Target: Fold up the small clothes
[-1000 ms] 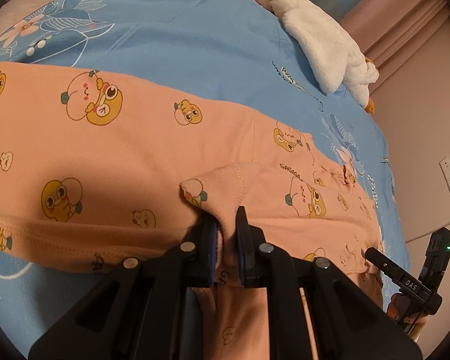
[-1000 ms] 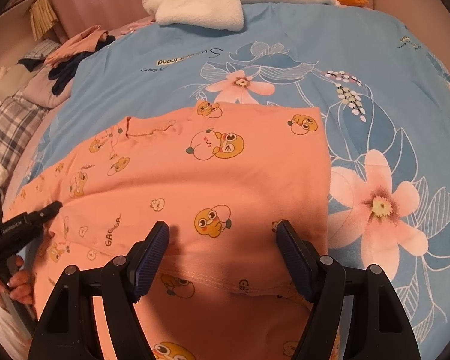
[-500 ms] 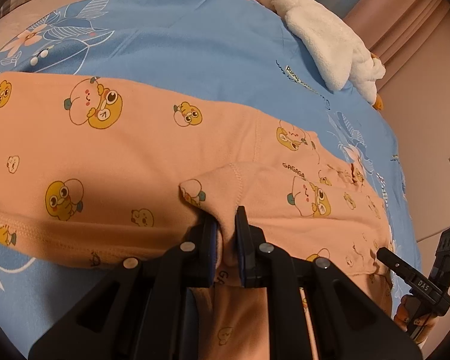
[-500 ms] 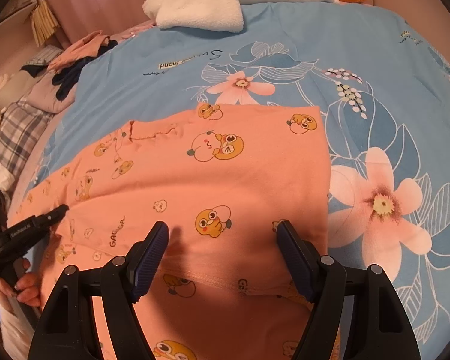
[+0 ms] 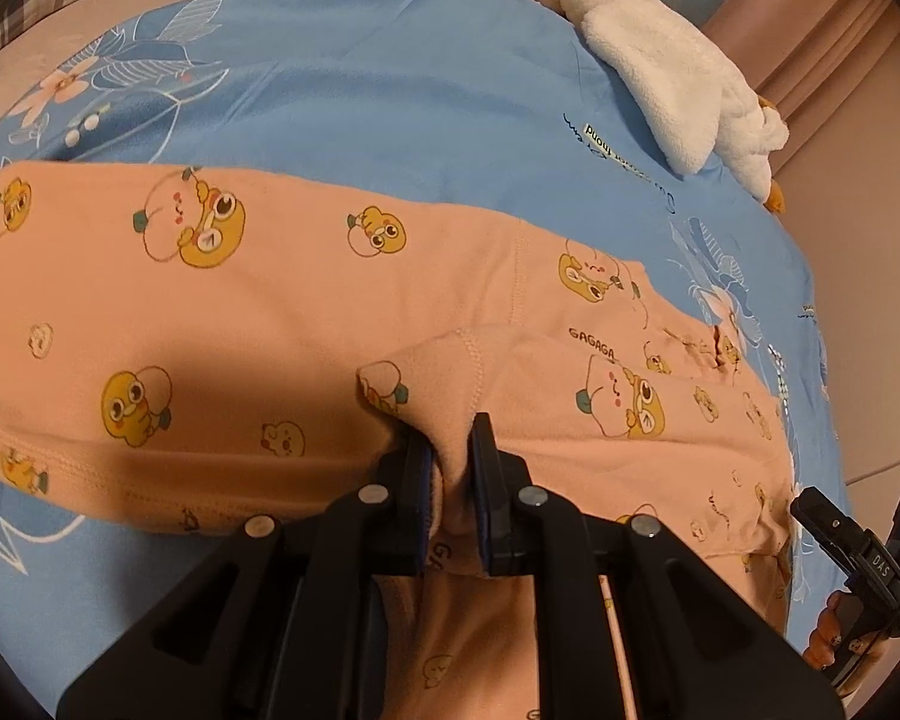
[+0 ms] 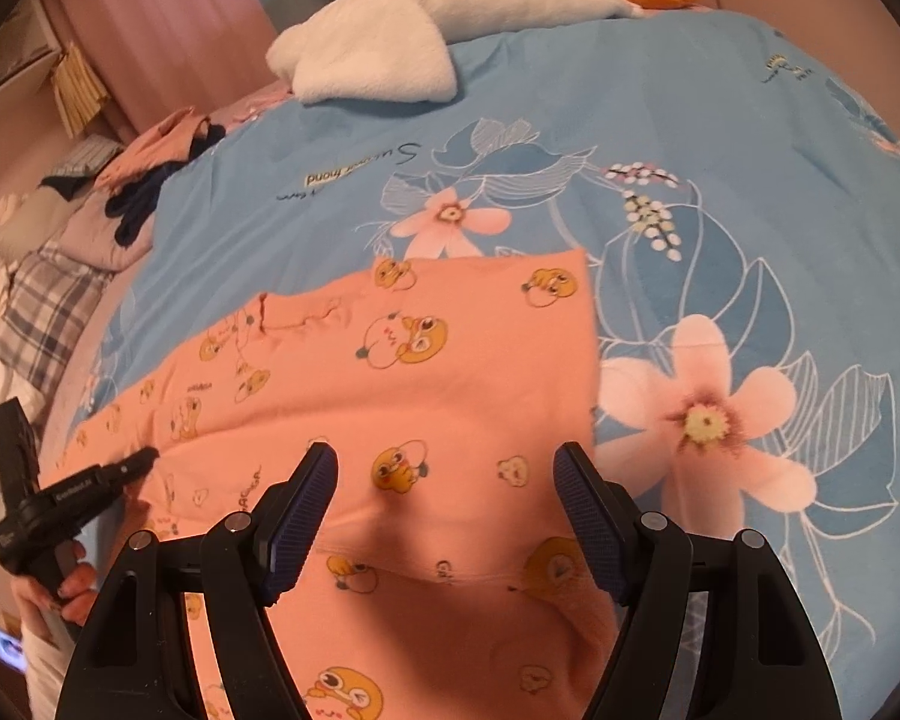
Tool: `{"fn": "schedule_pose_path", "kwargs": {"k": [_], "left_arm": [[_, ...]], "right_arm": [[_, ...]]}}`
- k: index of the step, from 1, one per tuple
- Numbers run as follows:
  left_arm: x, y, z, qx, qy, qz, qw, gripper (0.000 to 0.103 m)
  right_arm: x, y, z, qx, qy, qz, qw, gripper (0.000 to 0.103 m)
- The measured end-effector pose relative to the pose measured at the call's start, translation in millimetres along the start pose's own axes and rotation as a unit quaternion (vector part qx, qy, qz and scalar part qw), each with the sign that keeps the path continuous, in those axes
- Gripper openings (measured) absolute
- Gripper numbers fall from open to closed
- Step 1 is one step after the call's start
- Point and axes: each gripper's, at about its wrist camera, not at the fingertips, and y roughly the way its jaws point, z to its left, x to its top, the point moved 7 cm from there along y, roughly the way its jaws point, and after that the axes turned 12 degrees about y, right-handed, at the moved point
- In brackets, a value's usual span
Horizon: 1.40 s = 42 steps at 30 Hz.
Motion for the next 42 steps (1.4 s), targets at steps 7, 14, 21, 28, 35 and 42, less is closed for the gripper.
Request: {"fn": "schedule_pose_path", "kwargs": {"k": [7,14,21,28,35,42], "left_arm": [[10,-37,9,0.044,-0.007,-0.029,0.9986,0.033],[20,-95,55,0.094,-0.031,-0.069,0.9927,0.071],[0,-146,129,0.161,-0.112,-0.099,0.9755,0.093],[-20,-168,205,0.186,-0.198,-0.111,0.9560,0.093],[-19,-182,271,0.175,-0.301,-0.119,0.9298,0.091],[-33,-189,305,0.111,-0.384,-0.165,0.9015,0.082]], "right_arm": [[4,-7,-9,-0.007,0.008,-0.011,1.000,0.074],[2,-16,-7,-0.010,0.003,-0.019,1.000,0.074],[-12,-41,25,0.016,-0.024,-0.025,0.999,0.074],[-43,-51,63,0.034,-0.027,-0.029,0.999,0.074],[-53,-37,122,0.059,-0.037,-0.023,0.997,0.074],[-66,-24,169,0.100,-0.009,-0.019,0.995,0.074]]}}
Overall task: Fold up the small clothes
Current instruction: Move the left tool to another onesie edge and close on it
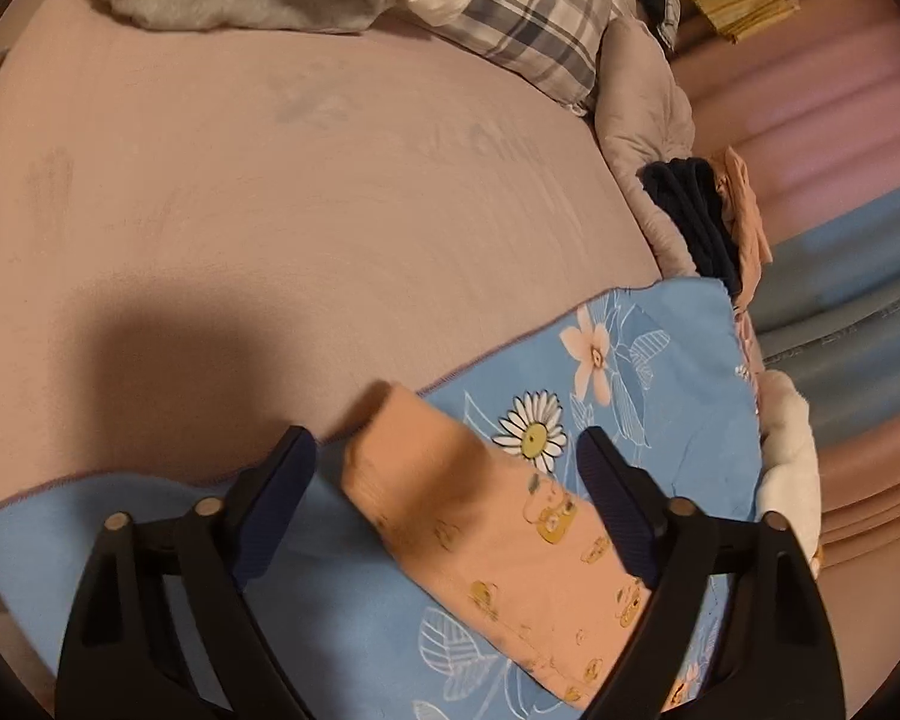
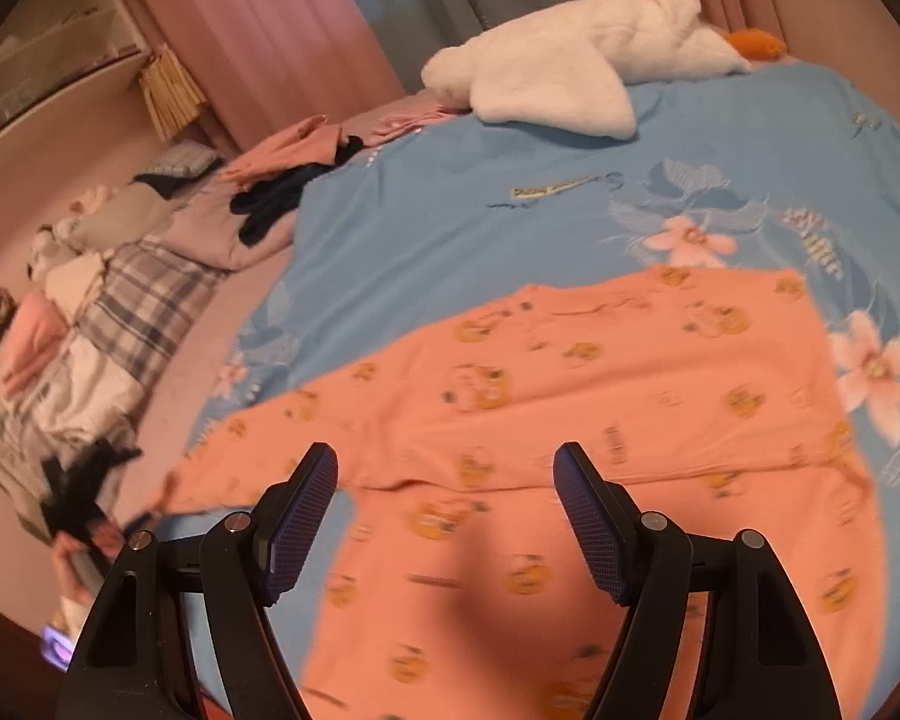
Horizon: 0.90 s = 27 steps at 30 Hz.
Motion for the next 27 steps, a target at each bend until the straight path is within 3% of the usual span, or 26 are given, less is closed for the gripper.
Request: {"fn": "schedule_pose_path", "kwargs": {"k": [2,9,11,13,16,22,24,27], "left_arm": [[-2,7,5,0.003,-0.003,0.016,0.9999,0.068],[3,21,11,-0.027,-0.026,0.026,0.9990,0.053],[3,26,13,-0.028,-0.031,0.029,0.9987,0.025],[2,29,14,-0.026,-0.030,0.030,0.9988,0.009],[4,22,5,-0.028,-0.017,0.009,0.9994,0.009],[0,-9,-54,-0.069,0.073,-0.033,0.9944,0.008],[-13,-21,-85,-0.097,0.121,-0.040,0.9871,0.008],[-40,-32,-138,-0.159,0.184,-0.032,0.9694,0.008]], "right_arm": [[-5,7,8,-0.005,-0.008,0.005,1.000,0.074],[-17,19,21,-0.035,-0.049,0.008,0.998,0.074],[-18,22,21,-0.031,-0.046,0.013,0.998,0.074],[-19,23,21,-0.030,-0.044,0.015,0.998,0.074],[-22,24,21,-0.030,-0.042,0.019,0.998,0.074],[-22,18,17,-0.022,-0.033,0.016,0.999,0.074],[-21,15,15,-0.020,-0.030,0.012,0.999,0.074],[-18,10,12,-0.019,-0.020,0.005,1.000,0.074]]}}
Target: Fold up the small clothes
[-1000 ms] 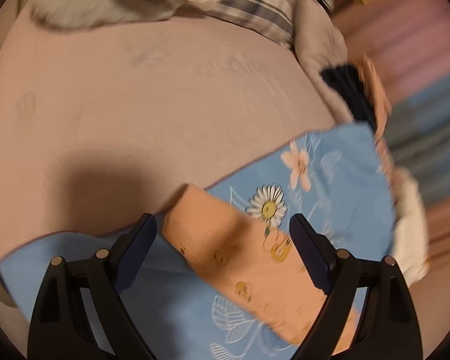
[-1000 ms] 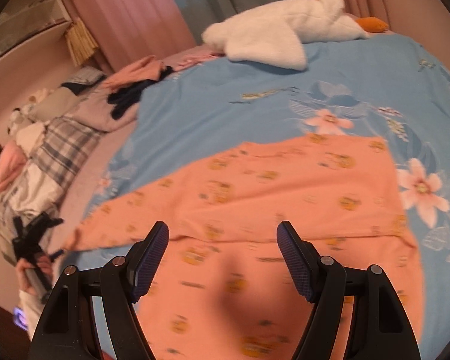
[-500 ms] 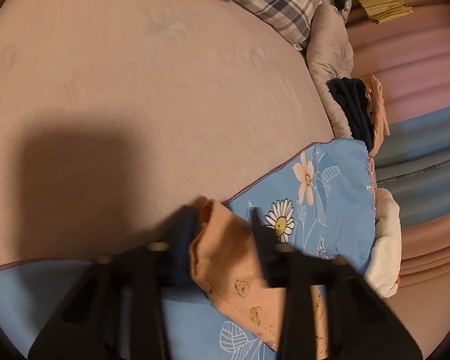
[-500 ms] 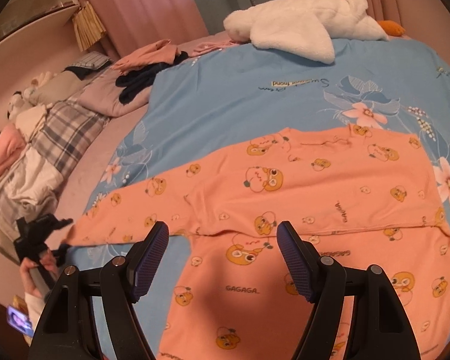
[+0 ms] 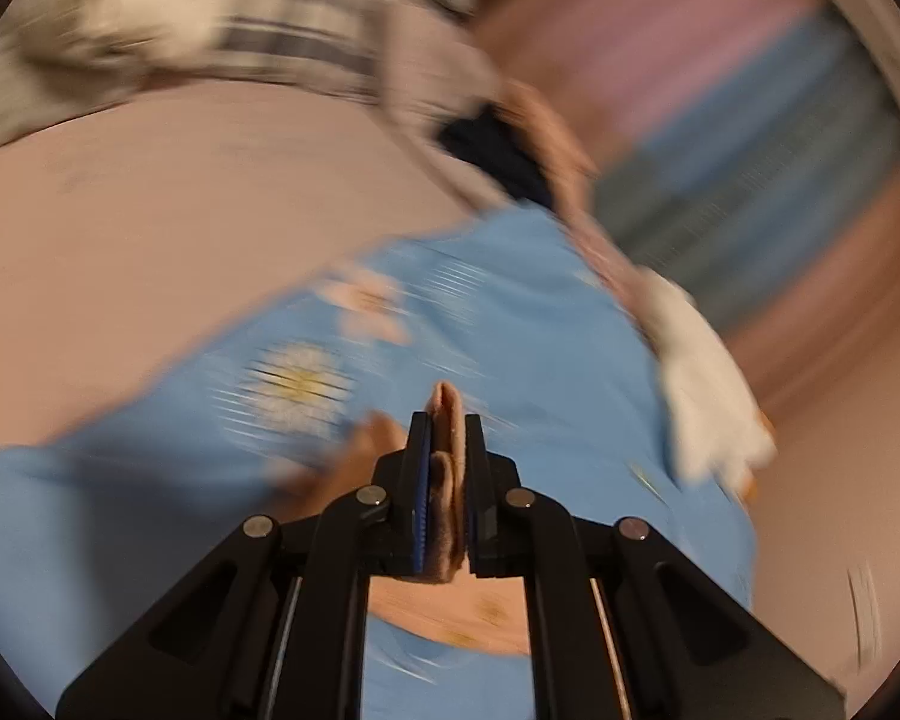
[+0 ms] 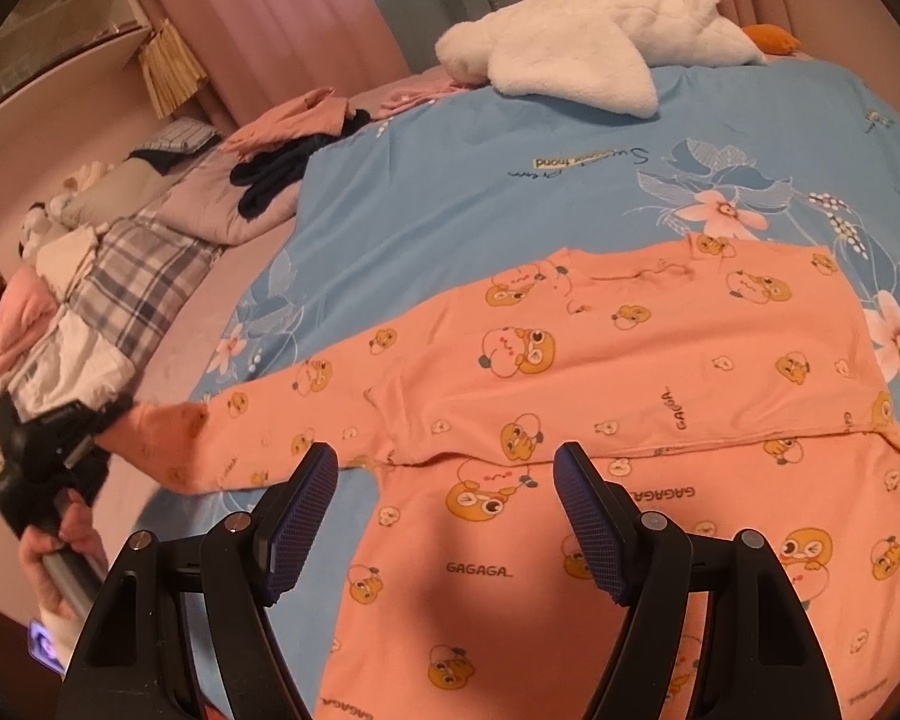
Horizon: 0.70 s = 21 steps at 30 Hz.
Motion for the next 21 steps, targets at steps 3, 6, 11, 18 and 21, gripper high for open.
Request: {"fn": "schedule_pose_path", "kwargs": {"k": [3,6,11,18,21], "left_arm": [[-15,14,-53,-0.042,0.066,0.020,0.9967,0.008],[-46,33,-91,-0.067,0.124,0.057,0.9883,0.008],[-90,66,-112,-0.092,0.162,0.116,0.9757,0.008],[-119,105,-98,-0.098,0.130,0.192,0.9679,0.020],[-108,96,-86,-0.099,0.103,0.183,0.9727,0.036]], "right_arm": [[1,-5,-4,0.001,0.003,-0.005,1.000,0.074],[3,-7,-9,0.003,0.010,-0.008,1.000,0.074],[6,-8,-22,-0.006,0.026,-0.012,1.000,0.074],[2,-2,-37,-0.020,0.041,-0.003,0.999,0.074],[1,1,-40,-0.020,0.043,0.005,0.999,0.074]]}}
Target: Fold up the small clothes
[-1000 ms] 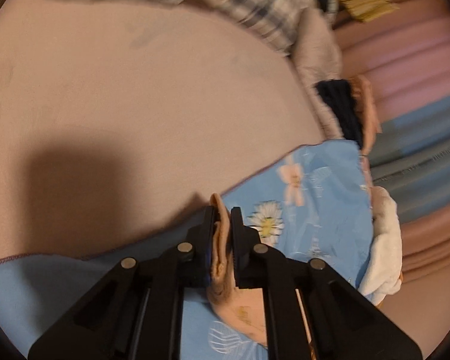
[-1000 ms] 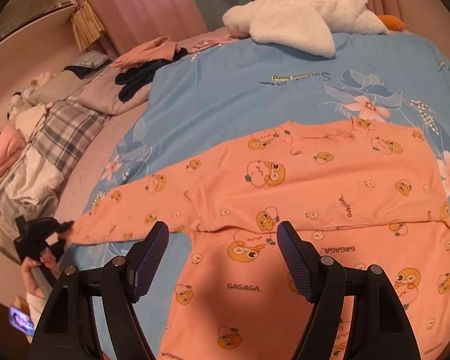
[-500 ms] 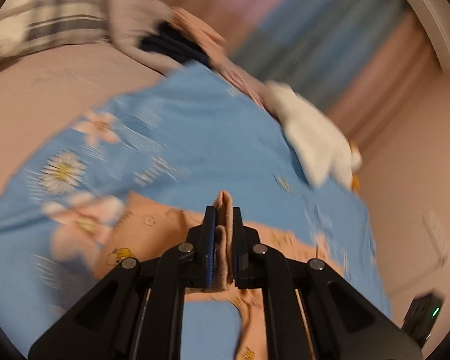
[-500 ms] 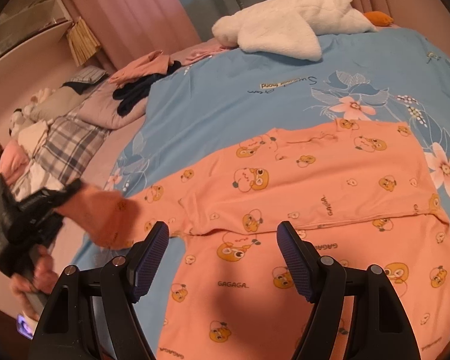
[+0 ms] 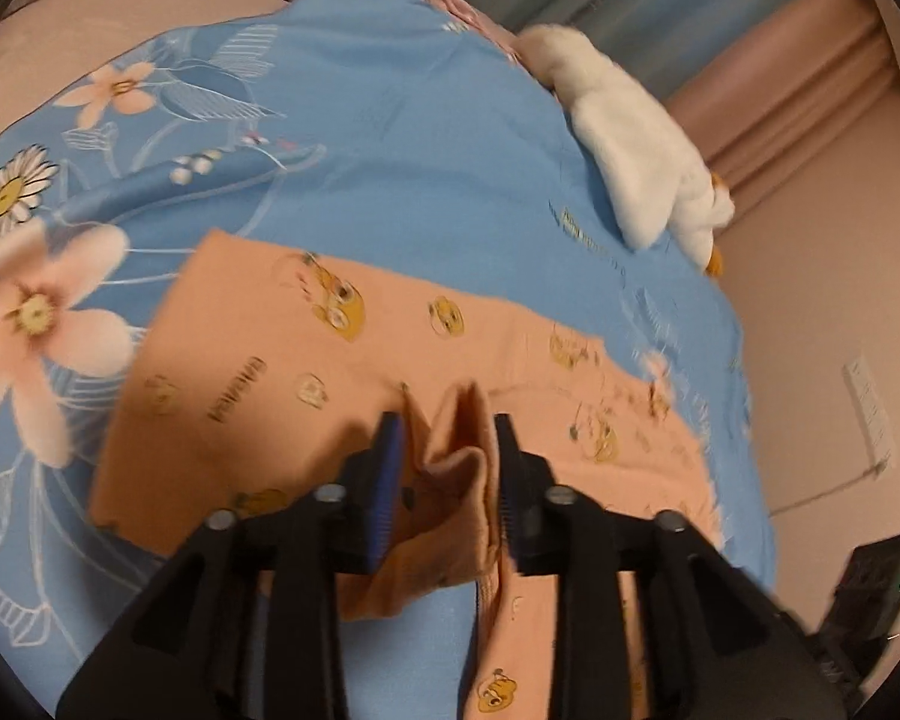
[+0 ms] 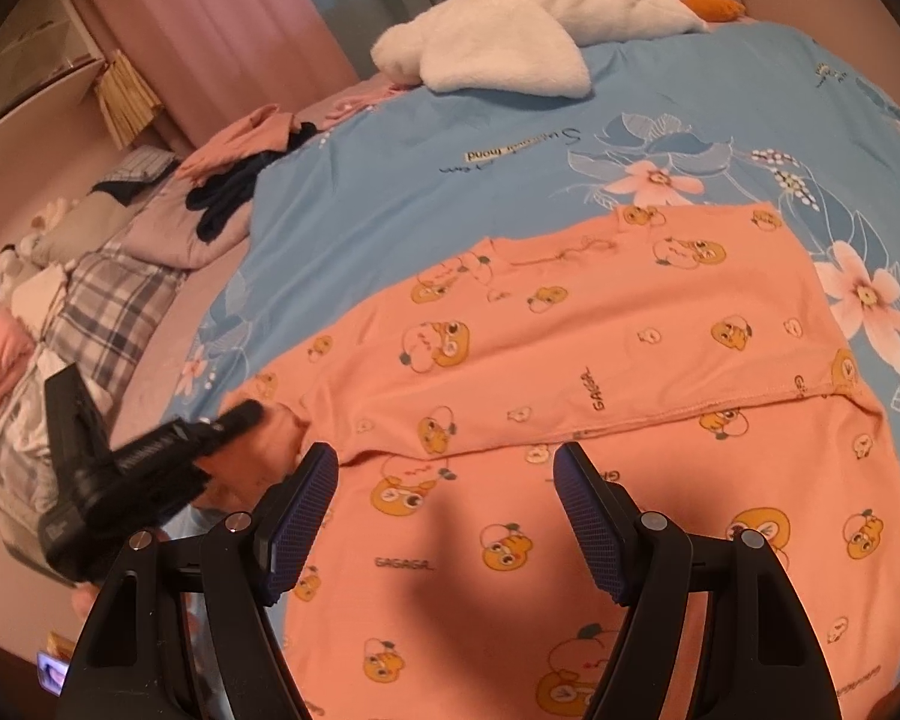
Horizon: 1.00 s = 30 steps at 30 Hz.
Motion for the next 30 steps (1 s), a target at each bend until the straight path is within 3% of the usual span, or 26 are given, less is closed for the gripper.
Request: {"fn": "schedule_pose_path", "kwargs": {"k": [2,4,6,8,12,19,26,30], "left_arm": [[7,-18,4,-0.021,-0.018,-0.021,0.9994,0.061],[16,-41,14,-0.032,-0.030,-0.056,0.9975,0.069],[20,-58,23,-0.018,-0.032,-0.072,0.9967,0.069],[22,-71,39,0.018,-0.036,-0.080,0.9960,0.067],[16,-80,68,0.083,-0.050,-0.070,0.9929,0.067],[12,-82,86,0.103,-0.063,-0.057,0.9910,0.064],[10,-76,86,0.107,-0.057,-0.045,0.9916,0.064],[11,-76,91,0.119,-0.060,-0.048,0.9899,0.064]], "right_arm": [[0,2,-1,0.001,0.003,0.003,1.000,0.074],[0,5,0,0.002,0.004,0.007,1.000,0.074],[-2,10,4,0.005,-0.001,0.015,1.000,0.074],[-5,14,11,0.010,-0.009,0.022,1.000,0.074],[-12,26,36,0.025,-0.036,0.038,0.998,0.074],[-32,55,61,0.022,-0.081,0.075,0.994,0.074],[-50,80,63,0.026,-0.090,0.118,0.989,0.049],[-55,93,70,0.014,-0.135,0.123,0.983,0.018]]}}
